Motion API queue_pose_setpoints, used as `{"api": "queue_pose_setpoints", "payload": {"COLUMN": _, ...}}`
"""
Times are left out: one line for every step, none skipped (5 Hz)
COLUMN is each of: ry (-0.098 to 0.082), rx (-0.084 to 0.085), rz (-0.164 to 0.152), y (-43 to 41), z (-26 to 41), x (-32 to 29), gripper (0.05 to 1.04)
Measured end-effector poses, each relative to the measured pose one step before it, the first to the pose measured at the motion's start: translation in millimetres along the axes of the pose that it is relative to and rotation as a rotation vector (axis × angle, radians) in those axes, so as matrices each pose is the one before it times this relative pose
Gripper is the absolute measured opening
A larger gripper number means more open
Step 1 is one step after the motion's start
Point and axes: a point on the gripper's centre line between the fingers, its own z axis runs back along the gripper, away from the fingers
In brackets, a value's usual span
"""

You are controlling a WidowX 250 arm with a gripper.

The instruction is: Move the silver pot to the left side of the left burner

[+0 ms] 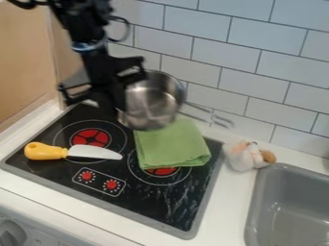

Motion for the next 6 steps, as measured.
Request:
{"api": "queue_pose_setpoints", "payload": {"ry": -0.0037, "rx": 0.0175, "rz": 0.0691, "y": 20.65, "z": -1.41, "x": 12.92, "gripper": 0.064}}
{"api": "queue_pose_setpoints", "payload": {"ry": 0.0136, "rx": 0.0358, "rz": 0.0749, "y": 19.31, "z": -8.57, "x": 9.01, "gripper": 0.064}}
{"api": "queue_pose_setpoints", "payload": {"ry": -0.0193, "rx": 0.0131, "rz": 0.0280, "y": 1.02, "z": -2.92, "x": 20.20, "gripper": 0.064}}
{"api": "queue_pose_setpoints", "payload": {"ry": 0.0258, "rx": 0.0261, "rz": 0.0635, "y": 14.22, "z": -11.72, "x": 7.84, "gripper": 0.064}}
{"api": "queue_pose_setpoints", "payload": {"ry": 0.0087, "rx": 0.0135, "rz": 0.0243, "y": 4.38, "z": -8.19, "x": 6.98, "gripper": 0.064}}
{"api": "queue_pose_setpoints", "payload": {"ry": 0.0292, "rx": 0.0245, "rz": 0.0188, "y": 3.44, "z": -12.46, "x": 2.10, "gripper": 0.064}}
